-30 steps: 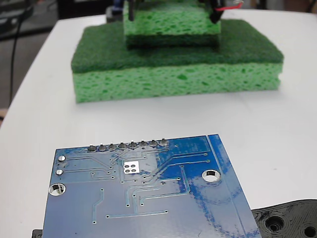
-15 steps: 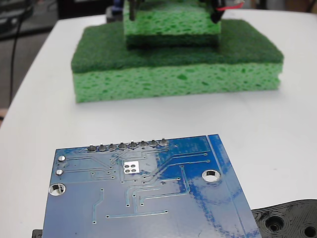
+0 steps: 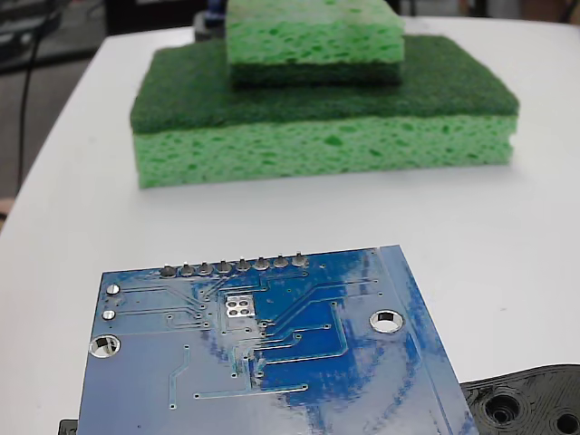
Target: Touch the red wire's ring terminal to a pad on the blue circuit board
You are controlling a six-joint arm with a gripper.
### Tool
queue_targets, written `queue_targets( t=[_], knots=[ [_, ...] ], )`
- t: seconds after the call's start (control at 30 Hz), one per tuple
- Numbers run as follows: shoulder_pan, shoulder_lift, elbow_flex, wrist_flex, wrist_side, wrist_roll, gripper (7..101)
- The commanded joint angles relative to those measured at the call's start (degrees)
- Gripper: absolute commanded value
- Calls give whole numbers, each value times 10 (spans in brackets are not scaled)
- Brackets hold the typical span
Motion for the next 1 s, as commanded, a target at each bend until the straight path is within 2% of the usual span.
queue_targets(
  t=[0.03, 0.17, 0.4, 0.53, 1.0],
  knots=[
    [36, -76, -71, -1, -42, -12, 1003],
    [64, -207, -185, 24, -63, -39, 1003],
    [79, -426, -361, 59, -73, -78, 1003],
    [93, -495, -417, 78, -87, -97, 1003],
    [81, -664, -586, 174, -49, -101, 1003]
  ],
)
